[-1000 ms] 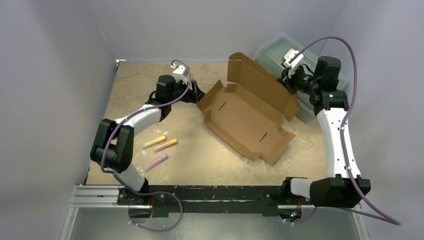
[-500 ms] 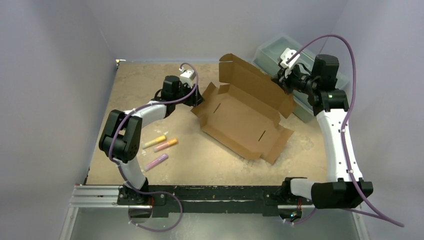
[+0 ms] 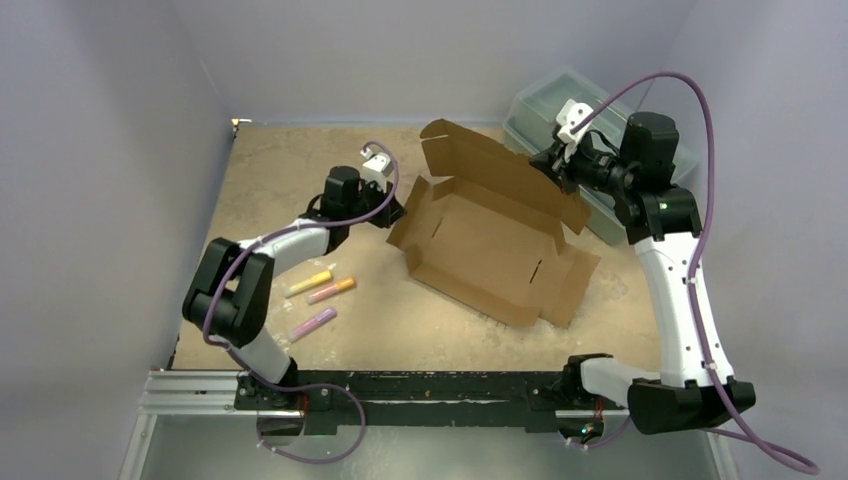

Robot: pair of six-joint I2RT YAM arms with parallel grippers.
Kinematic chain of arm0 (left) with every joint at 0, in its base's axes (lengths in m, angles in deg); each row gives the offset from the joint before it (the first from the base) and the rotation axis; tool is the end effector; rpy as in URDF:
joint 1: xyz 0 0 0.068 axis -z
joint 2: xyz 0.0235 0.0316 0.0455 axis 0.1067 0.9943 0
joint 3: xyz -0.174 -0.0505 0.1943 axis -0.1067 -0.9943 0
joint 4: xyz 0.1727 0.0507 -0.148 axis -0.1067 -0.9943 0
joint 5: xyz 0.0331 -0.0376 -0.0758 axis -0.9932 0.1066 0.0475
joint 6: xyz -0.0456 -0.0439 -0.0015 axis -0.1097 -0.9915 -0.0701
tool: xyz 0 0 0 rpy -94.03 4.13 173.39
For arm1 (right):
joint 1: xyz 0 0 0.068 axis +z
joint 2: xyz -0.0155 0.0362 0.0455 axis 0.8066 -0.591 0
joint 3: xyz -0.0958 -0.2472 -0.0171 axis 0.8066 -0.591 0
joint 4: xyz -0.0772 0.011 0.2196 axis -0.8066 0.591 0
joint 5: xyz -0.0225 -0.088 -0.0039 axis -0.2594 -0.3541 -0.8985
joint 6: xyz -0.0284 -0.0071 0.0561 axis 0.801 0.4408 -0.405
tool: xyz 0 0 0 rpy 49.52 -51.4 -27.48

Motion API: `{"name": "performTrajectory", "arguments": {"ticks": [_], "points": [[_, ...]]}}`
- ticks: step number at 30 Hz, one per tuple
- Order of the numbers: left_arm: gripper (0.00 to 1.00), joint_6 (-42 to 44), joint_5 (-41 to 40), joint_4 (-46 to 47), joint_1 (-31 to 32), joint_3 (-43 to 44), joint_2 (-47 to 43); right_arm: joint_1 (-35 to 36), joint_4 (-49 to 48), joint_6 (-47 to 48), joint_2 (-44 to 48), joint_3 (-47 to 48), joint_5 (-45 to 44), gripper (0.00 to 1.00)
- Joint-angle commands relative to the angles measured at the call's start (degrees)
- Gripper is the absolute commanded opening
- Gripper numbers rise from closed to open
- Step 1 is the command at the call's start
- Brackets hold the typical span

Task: Fold the paper box
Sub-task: Fold the paper box at the center of the board.

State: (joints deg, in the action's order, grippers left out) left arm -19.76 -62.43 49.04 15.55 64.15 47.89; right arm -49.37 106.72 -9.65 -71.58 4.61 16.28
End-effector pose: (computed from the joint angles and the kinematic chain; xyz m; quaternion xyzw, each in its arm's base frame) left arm 0.3256 -0.1502 0.2180 0.1697 0.8260 -0.3175 0.4337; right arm 0.2129 0.0470 0.4330 -0.4248 0.6714 0.1340 0.5923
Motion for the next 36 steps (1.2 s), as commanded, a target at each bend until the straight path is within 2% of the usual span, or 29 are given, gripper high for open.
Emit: {"name": "performTrajectory", "arguments": {"ticks": [1, 10, 16, 20, 27, 36], "points": [[0.00, -0.3, -1.0, 7.2, 1.9, -5.9, -8.2, 2.1, -1.7, -3.7, 2.6, 1.4, 3.1, 0.00], [0.00, 2.0, -4.6, 13.1, 5.9, -15.0, -16.8, 4.4, -7.7, -9.3, 5.4, -2.6, -1.7, 0.00], [0.00, 2.9, -3.9, 13.8, 8.0, -16.9, -18.9, 4.4, -11.6, -13.8, 5.6, -5.1, 2.0, 0.00], [0.00, 4.7, -5.4, 10.8, 8.5, -15.1, -18.4, 4.4, -13.2, -15.3, 6.4, -7.7, 6.6, 0.00], [0.00, 12.6, -12.4, -1.7, 9.0, -9.0, -17.4, 4.5, -11.8, -11.4, 8.3, -10.5, 9.1, 0.00], [0.00, 18.5, -18.8, -3.9, 15.0, -10.7, -19.7, 4.5, -8.2, -5.7, 10.4, -11.7, 18.4, 0.00]]}}
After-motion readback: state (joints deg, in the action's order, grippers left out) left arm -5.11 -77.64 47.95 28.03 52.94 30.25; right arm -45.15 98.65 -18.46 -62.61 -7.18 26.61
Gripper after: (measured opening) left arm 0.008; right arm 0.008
